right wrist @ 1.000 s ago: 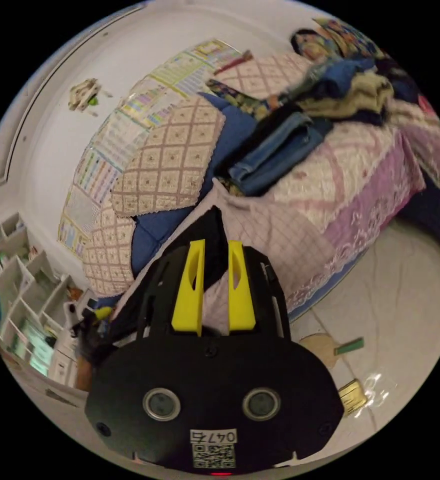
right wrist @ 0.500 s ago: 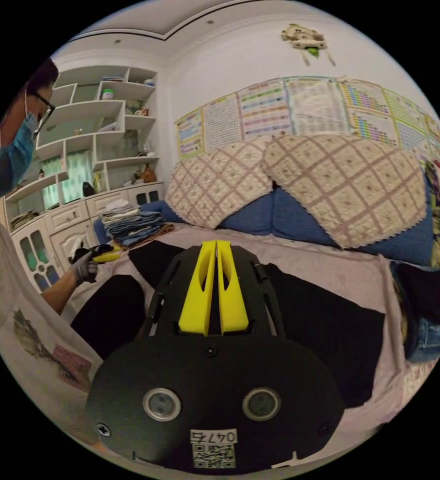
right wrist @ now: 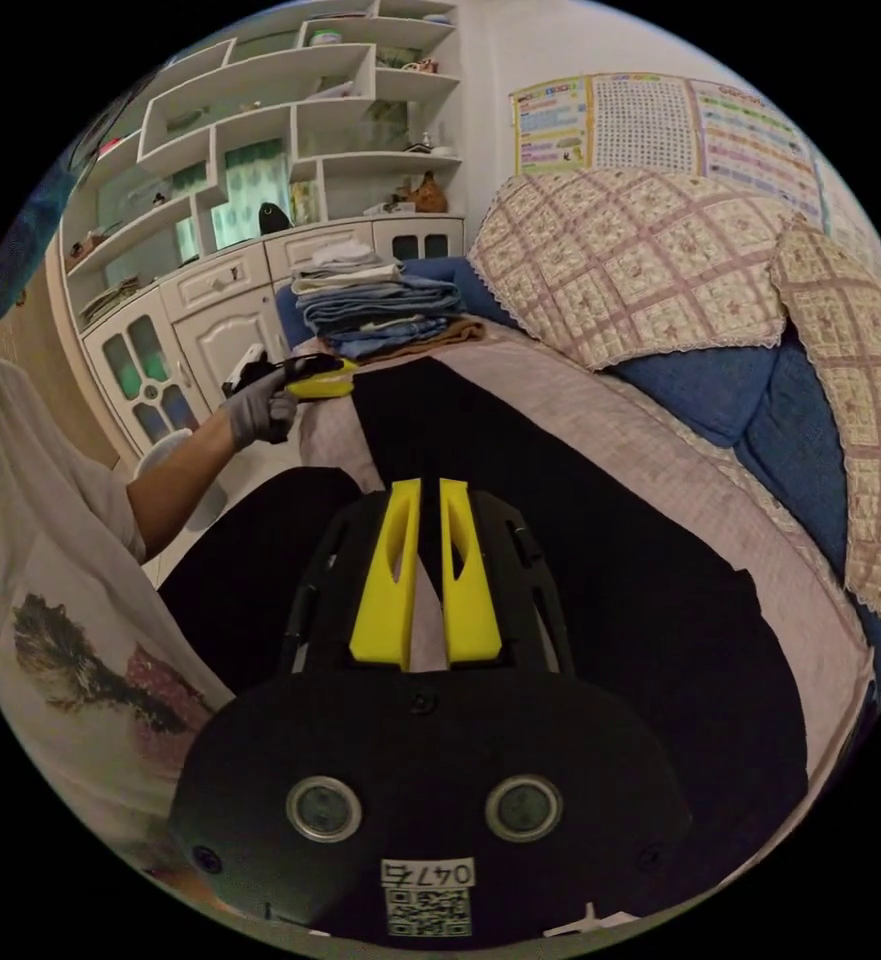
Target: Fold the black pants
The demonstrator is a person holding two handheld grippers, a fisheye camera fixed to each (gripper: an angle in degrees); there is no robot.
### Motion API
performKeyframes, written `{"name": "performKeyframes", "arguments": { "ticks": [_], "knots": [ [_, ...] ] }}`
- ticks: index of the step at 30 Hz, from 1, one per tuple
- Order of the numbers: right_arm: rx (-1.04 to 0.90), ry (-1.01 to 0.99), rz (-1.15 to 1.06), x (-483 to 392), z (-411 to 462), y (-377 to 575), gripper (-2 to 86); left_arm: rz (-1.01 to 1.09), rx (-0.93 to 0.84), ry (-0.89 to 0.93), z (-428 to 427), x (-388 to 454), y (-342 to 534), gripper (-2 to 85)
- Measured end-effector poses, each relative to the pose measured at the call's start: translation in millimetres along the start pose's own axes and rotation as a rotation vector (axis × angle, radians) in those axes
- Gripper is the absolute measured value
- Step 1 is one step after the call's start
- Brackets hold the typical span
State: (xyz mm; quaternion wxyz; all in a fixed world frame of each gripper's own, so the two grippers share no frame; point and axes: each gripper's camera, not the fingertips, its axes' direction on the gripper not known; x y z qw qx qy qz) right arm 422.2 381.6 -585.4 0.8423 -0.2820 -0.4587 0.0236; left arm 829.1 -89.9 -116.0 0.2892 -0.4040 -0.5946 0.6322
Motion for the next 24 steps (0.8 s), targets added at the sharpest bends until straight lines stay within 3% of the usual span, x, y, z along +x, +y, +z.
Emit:
{"name": "performKeyframes", "arguments": {
  "ticks": [5,10,15,19,24],
  "knots": [
    [-0.005,-0.043,0.051,17.8,53.3,4.7,-0.8,0.015,0.015,-0.037,-21.3,-16.2,-9.2,0.3],
    [-0.028,-0.028,0.05,27.5,92.8,7.8,-1.0,0.046,0.021,-0.092,-44.0,-23.8,-11.7,-0.8],
    [-0.032,-0.061,0.068,41.2,128.4,9.7,-0.4,0.014,-0.007,-0.087,-56.0,-41.9,-21.4,0.8],
    [-0.024,-0.085,0.078,52.9,153.3,8.8,0.2,-0.036,-0.004,-0.011,-70.8,-47.2,-21.6,8.7],
    [-0.002,-0.093,0.1,67.3,176.9,9.8,0.2,-0.119,-0.001,0.005,-74.3,-62.7,-20.0,9.3]
  ]
}}
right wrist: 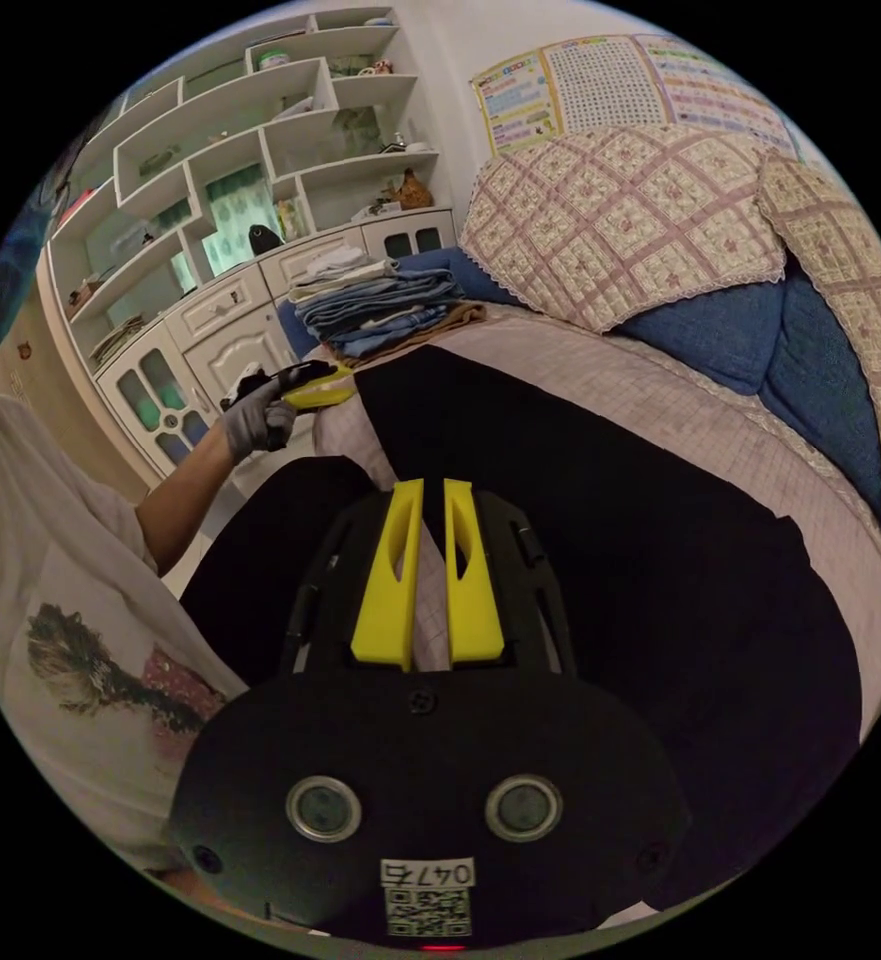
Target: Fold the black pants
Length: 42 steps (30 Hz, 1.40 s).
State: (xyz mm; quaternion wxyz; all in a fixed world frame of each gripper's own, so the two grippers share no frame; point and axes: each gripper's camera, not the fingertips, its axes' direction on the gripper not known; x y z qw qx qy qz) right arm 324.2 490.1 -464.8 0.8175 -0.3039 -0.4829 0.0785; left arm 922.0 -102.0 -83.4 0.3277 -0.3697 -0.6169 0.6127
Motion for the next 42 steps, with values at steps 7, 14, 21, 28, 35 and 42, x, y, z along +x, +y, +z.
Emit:
{"name": "performKeyframes", "arguments": {
  "ticks": [7,14,21,28,35,42],
  "knots": [
    [0.015,0.007,0.035,24.3,25.6,-1.1,0.2,-0.003,-0.018,-0.052,3.0,7.3,-5.2,9.6],
    [0.004,-0.004,0.021,40.8,47.4,-15.6,0.0,0.046,-0.036,-0.069,21.0,25.9,-17.3,8.8],
    [-0.102,0.033,-0.135,66.2,90.6,-89.5,-1.1,0.098,-0.038,0.007,44.0,35.6,-12.6,1.9],
    [-0.265,0.134,-0.17,103.7,171.3,-172.5,-1.2,0.17,-0.006,0.053,52.6,64.3,-3.4,-0.6],
    [-0.371,0.169,-0.131,123.1,205.6,-189.5,-1.2,0.179,0.0,0.063,71.0,86.0,12.5,-0.8],
    [-0.289,0.049,-0.273,72.9,145.9,-185.7,-1.3,0.177,-0.006,0.058,101.3,111.9,32.8,-0.8]
  ]
}}
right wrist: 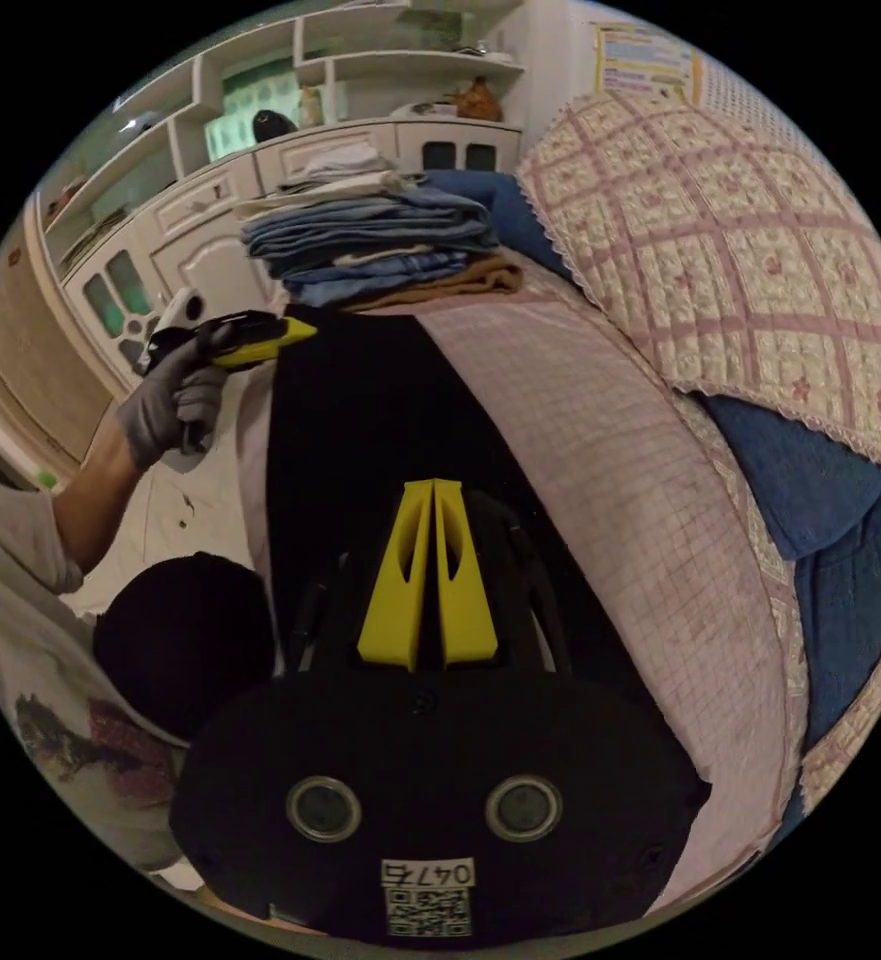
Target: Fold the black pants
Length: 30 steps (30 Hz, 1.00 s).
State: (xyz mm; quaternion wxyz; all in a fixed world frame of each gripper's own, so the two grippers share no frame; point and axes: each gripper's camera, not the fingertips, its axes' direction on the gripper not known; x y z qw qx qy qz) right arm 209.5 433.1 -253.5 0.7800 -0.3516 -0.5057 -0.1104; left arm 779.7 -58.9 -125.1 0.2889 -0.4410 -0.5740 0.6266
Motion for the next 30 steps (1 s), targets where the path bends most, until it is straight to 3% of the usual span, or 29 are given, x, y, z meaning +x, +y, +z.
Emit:
{"name": "performKeyframes", "arguments": {
  "ticks": [4,10,17,22,24,30],
  "knots": [
    [-0.065,-0.156,-0.085,-36.8,-26.8,15.7,-1.3,0.004,0.005,0.002,19.7,21.0,8.8,-0.8],
    [-0.088,-0.157,-0.039,-55.9,-38.6,50.0,-1.2,0.035,-0.001,0.006,56.8,69.8,27.9,-0.8],
    [0.113,-0.207,0.143,-35.2,-127.9,95.3,-1.2,0.301,-0.016,0.021,124.8,223.6,68.1,-0.8],
    [0.365,-0.046,0.422,-20.3,-230.6,186.6,-1.3,0.648,-0.185,0.059,219.3,368.9,142.7,-0.8],
    [0.406,-0.004,0.517,-16.4,-261.8,222.8,-1.3,0.798,-0.347,0.066,288.8,425.7,200.4,-0.7],
    [0.456,0.069,0.732,-15.3,-338.7,316.0,-1.1,0.968,-0.649,-0.138,460.6,454.3,364.9,0.3]
  ]
}}
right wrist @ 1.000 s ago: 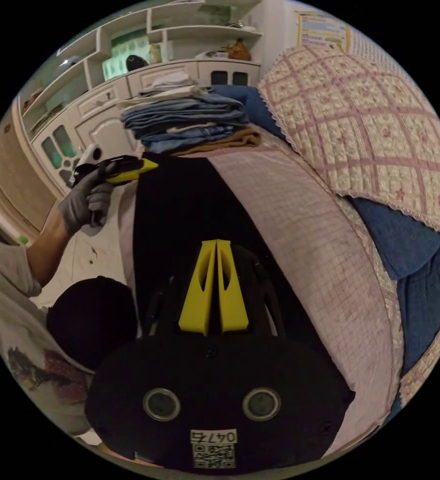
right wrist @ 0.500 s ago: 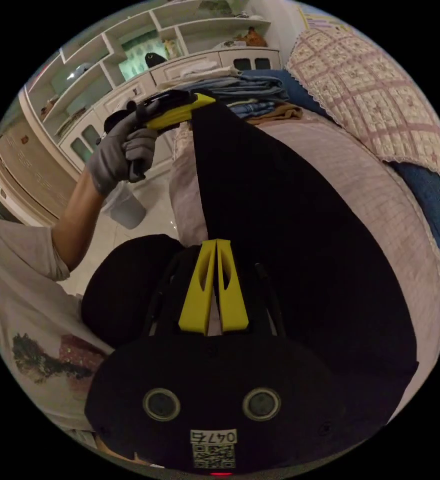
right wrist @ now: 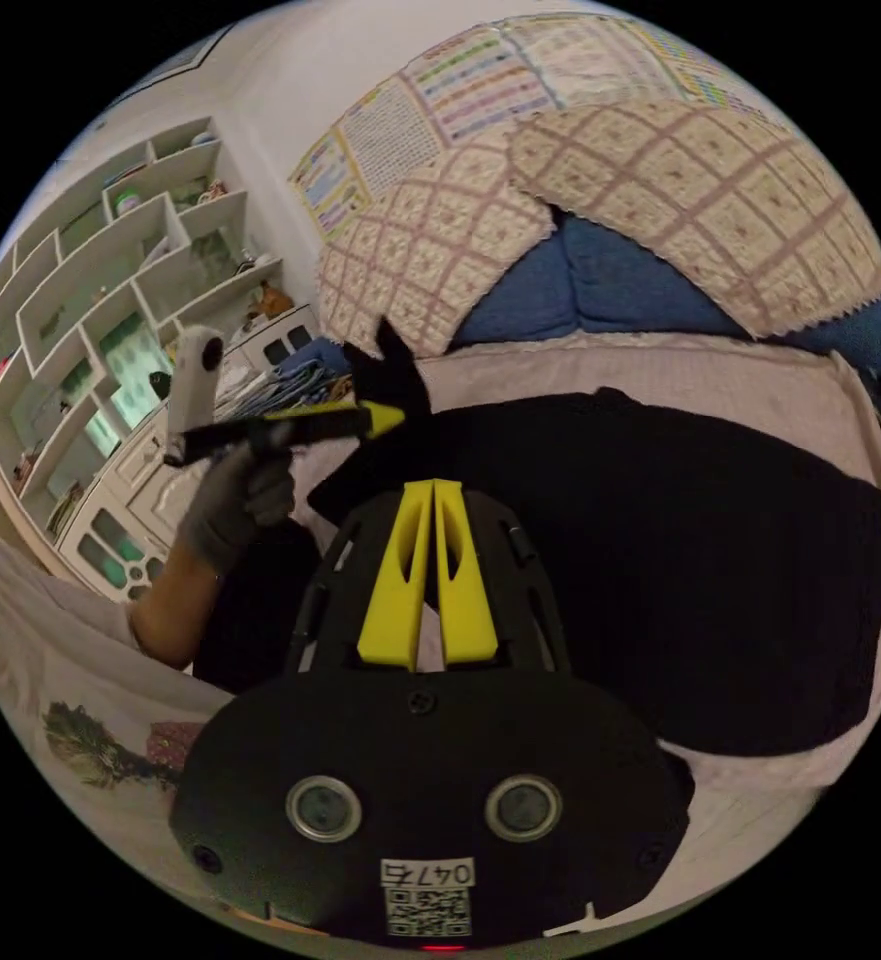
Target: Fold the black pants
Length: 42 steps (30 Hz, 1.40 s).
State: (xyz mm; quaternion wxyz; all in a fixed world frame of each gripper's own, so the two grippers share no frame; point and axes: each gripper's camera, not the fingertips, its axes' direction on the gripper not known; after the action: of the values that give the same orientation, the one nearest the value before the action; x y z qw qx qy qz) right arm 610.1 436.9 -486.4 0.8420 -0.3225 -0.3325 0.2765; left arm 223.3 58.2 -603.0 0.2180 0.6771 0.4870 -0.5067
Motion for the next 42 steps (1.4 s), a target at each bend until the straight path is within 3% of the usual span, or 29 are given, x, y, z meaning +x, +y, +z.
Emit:
{"name": "performKeyframes", "arguments": {
  "ticks": [4,9,16,23,29,36,39,42],
  "knots": [
    [-0.007,0.017,0.059,14.8,-42.6,5.5,1.5,0.038,-0.123,-0.015,63.8,38.3,-3.5,5.2],
    [-0.022,-0.013,0.077,20.0,-73.1,-6.8,4.9,0.047,-0.057,0.111,36.4,55.2,-9.5,11.7],
    [-0.119,-0.028,0.083,26.0,-101.9,-29.6,5.4,-0.103,-0.061,-0.139,-9.7,4.2,-15.4,9.0],
    [-0.219,0.093,0.053,28.3,-125.9,-49.5,6.3,-0.199,-0.051,-0.047,15.1,-29.1,-19.4,8.6],
    [-0.188,0.043,0.08,35.5,-166.9,-60.6,-0.3,-0.187,-0.123,-0.029,59.7,-32.7,-26.5,8.6],
    [-0.216,0.085,0.107,50.6,-207.9,-67.1,-0.3,-0.26,-0.148,-0.04,82.9,-71.7,-10.4,8.4],
    [-0.054,0.088,0.107,56.6,-261.2,-66.9,1.0,-0.259,-0.099,0.0,82.8,-78.4,-3.5,8.4],
    [0.154,0.265,0.132,69.2,-344.6,-53.1,3.3,-0.243,-0.088,-0.005,84.7,-81.7,-0.2,8.3]
  ]
}}
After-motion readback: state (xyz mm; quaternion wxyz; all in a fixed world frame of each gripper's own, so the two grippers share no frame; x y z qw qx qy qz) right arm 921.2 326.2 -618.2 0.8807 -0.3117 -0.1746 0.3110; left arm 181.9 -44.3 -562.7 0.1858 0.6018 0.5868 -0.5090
